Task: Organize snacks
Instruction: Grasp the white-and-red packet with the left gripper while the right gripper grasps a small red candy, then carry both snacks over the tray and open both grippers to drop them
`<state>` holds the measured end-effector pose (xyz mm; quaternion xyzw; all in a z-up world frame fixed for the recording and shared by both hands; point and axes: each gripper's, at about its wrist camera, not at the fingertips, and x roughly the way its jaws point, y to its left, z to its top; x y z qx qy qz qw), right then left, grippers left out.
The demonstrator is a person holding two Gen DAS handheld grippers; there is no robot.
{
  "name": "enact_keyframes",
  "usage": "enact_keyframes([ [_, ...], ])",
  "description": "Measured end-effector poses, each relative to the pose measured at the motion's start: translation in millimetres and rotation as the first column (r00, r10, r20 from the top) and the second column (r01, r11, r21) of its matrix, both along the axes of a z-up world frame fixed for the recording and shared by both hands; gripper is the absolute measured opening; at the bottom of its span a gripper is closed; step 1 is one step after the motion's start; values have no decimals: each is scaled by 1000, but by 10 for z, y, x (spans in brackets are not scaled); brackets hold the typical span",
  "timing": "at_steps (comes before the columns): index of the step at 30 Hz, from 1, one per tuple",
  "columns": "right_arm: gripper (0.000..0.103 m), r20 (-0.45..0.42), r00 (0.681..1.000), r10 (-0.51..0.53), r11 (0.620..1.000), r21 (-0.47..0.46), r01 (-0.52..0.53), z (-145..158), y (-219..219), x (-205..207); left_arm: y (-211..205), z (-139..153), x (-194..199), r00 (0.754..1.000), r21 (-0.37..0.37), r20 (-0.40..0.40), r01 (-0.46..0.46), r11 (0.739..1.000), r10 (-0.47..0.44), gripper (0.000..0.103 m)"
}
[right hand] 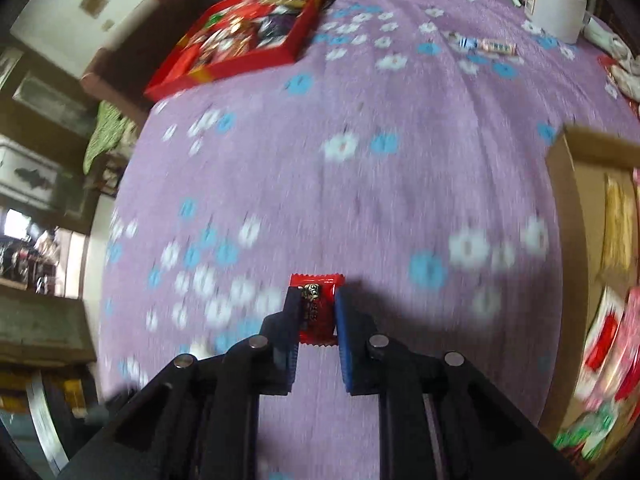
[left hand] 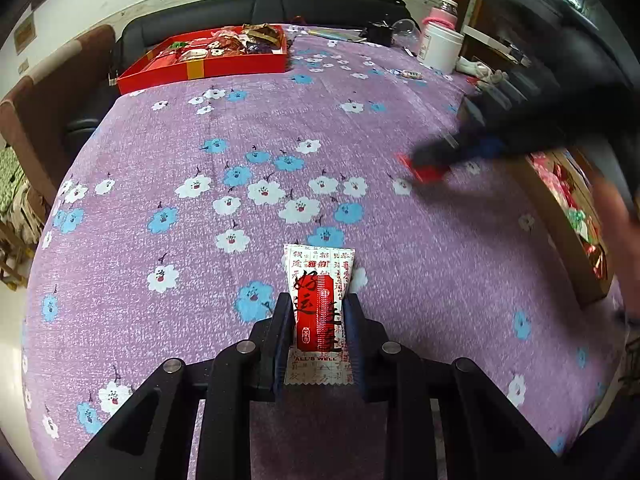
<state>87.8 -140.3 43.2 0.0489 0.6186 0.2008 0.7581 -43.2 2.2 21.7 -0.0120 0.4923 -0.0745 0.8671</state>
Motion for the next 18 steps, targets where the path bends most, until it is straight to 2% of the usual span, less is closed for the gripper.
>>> enact_keyframes([
  [9, 16, -9, 1000, 18, 999, 35, -17, -83, -305, -608, -119, 51, 82, 999, -35, -9, -38, 999, 38, 26],
  [18, 16, -7, 1000, -18, 997, 75, 18, -14, -729, -801, -446, 209, 60, 1000, -29, 16, -6, 1000, 6, 26],
])
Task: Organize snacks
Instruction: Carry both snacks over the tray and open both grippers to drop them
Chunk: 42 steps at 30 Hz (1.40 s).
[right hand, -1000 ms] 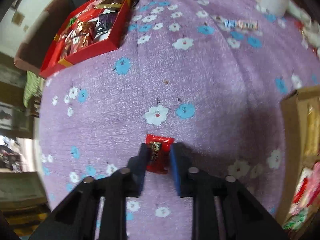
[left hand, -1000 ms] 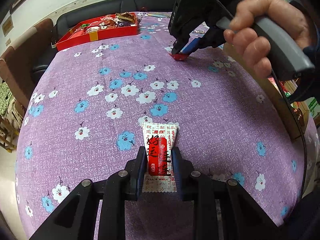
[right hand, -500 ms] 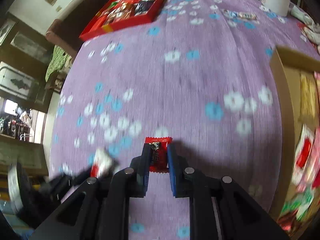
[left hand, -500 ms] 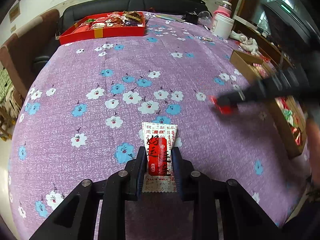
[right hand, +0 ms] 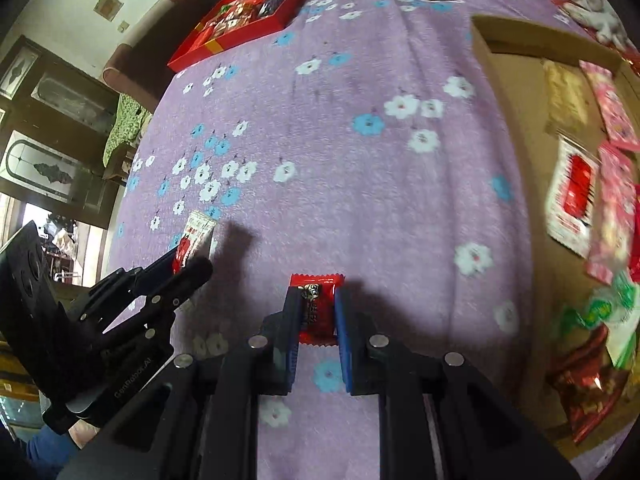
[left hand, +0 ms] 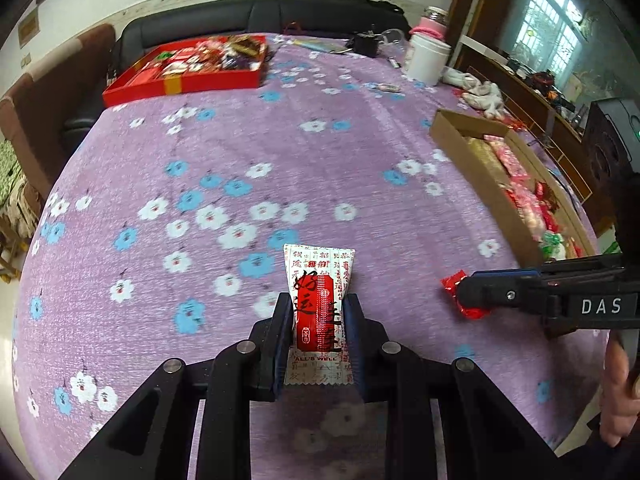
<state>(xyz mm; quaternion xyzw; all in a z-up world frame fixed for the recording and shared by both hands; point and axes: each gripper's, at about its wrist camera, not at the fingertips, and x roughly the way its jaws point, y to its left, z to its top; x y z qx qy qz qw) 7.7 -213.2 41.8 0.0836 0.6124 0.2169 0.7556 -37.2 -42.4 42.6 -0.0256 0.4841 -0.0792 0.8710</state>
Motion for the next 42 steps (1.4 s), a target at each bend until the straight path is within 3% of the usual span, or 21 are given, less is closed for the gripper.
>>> enact_keyframes([
  [12, 16, 44, 995, -93, 994, 53, 91, 204, -607, -96, -641, 256, 2, 994, 28, 47, 102, 994, -103, 26],
  [22, 16, 59, 972, -226, 971, 88, 220, 317, -1331, -215, -1295, 397, 66, 972, 44, 67, 223, 974, -226, 26],
  [42, 16, 57, 921, -385, 922, 70, 381, 321, -2372, -310, -2255, 374, 201, 929, 34, 56, 363, 931, -365, 26],
])
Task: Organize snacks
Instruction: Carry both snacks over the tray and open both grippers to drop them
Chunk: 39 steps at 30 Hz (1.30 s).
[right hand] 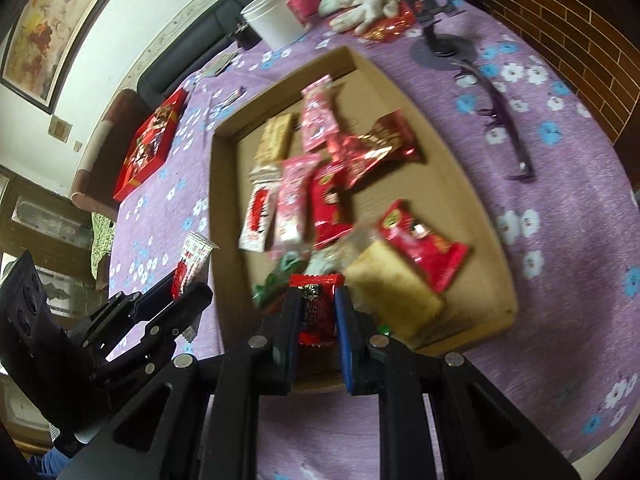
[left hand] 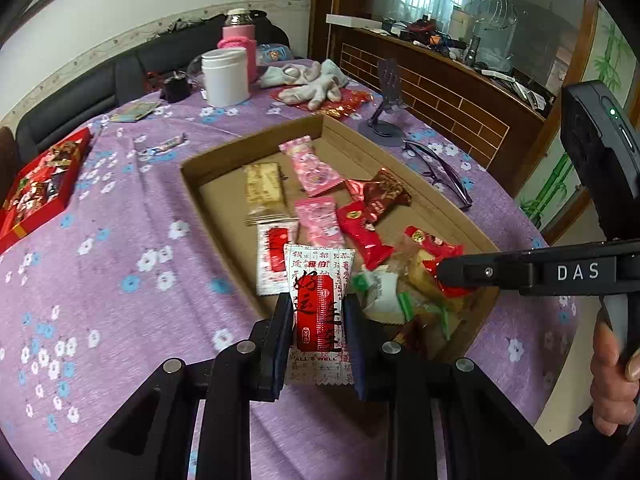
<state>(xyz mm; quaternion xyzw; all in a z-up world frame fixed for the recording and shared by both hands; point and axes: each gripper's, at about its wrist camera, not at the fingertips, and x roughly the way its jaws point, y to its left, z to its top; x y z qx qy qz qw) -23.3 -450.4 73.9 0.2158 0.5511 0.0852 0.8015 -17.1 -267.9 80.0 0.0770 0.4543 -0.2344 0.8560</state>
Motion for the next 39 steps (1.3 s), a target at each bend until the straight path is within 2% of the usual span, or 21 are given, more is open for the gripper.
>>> enact_keyframes([
  [5, 16, 8, 1000, -9, 1000, -22, 9, -5, -115, 98, -130, -52, 92, 1000, 8, -7, 6, 1000, -6, 26],
  [12, 16, 37, 999, 0, 995, -103, 4, -37, -194, 424, -216, -184, 271, 1000, 39, -27, -8, 999, 9, 26],
  [18, 16, 15, 1000, 25, 990, -141, -23, -190, -144, 673, -292, -270, 333, 999, 60, -35, 2, 998, 0, 26],
  [30, 16, -10, 998, 63, 980, -189, -64, -383, -25, 817, -360, -363, 335, 999, 89, -32, 25, 996, -22, 26],
  [39, 17, 0, 998, 70, 978, -196, -69, -395, -20, 840, -418, -403, 360, 999, 100, -29, 38, 994, -35, 26],
])
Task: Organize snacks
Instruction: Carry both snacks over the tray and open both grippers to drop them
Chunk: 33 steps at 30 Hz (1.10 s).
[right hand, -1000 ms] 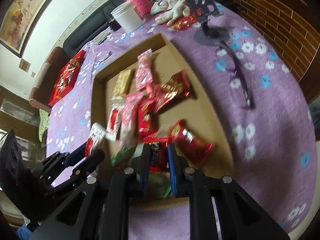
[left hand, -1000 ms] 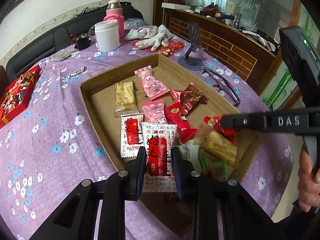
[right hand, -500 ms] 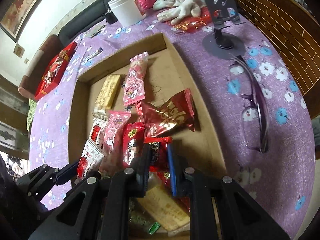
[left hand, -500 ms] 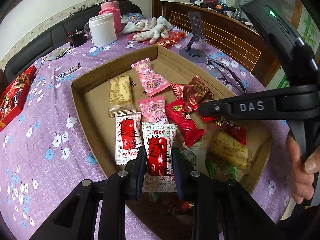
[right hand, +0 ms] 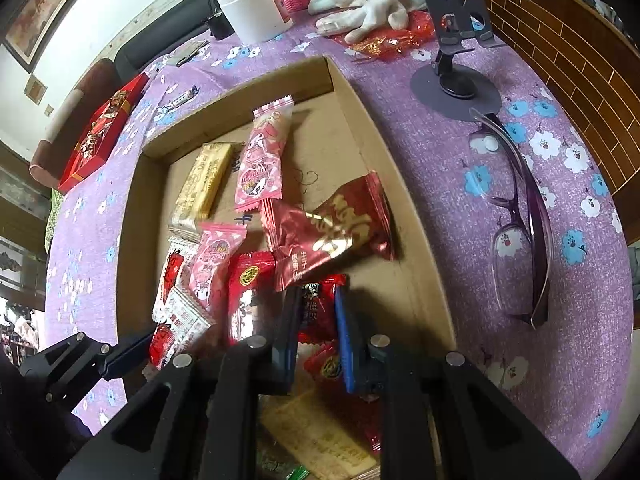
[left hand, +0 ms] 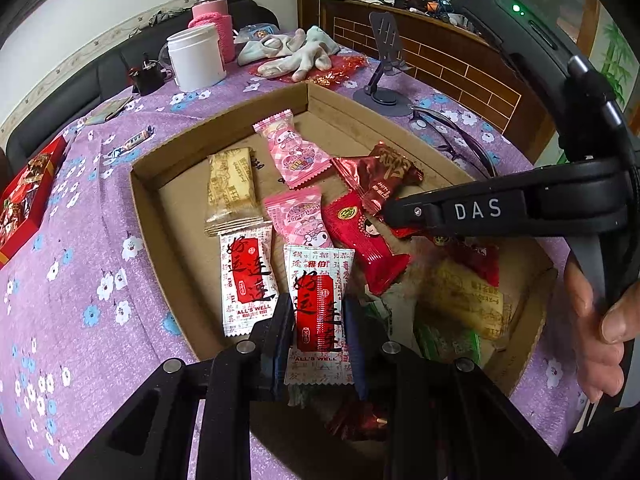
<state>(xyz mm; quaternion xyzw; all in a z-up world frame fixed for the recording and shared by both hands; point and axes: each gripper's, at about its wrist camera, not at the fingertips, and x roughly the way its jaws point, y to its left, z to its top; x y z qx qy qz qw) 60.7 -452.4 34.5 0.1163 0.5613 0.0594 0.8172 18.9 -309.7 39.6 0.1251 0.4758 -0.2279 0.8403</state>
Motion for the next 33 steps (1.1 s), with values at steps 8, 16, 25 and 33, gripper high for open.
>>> enact_keyframes([
  [8, 17, -2, 1000, -5, 1000, 3, 5, 0, -11, 2, -24, -3, -18, 1000, 18, 18, 8, 1000, -9, 26],
  [16, 18, -5, 1000, -15, 1000, 0, 15, 8, -27, -28, -31, -1, -29, 1000, 23, 25, 12, 1000, -13, 26],
  [25, 18, -4, 1000, -19, 1000, 1, 19, 26, -32, -59, -50, 12, -43, 999, 32, 37, 22, 999, -23, 26],
  [33, 23, 0, 1000, -20, 1000, 0, 20, 48, -28, -92, -58, 24, -60, 999, 37, 45, 21, 999, -22, 27],
])
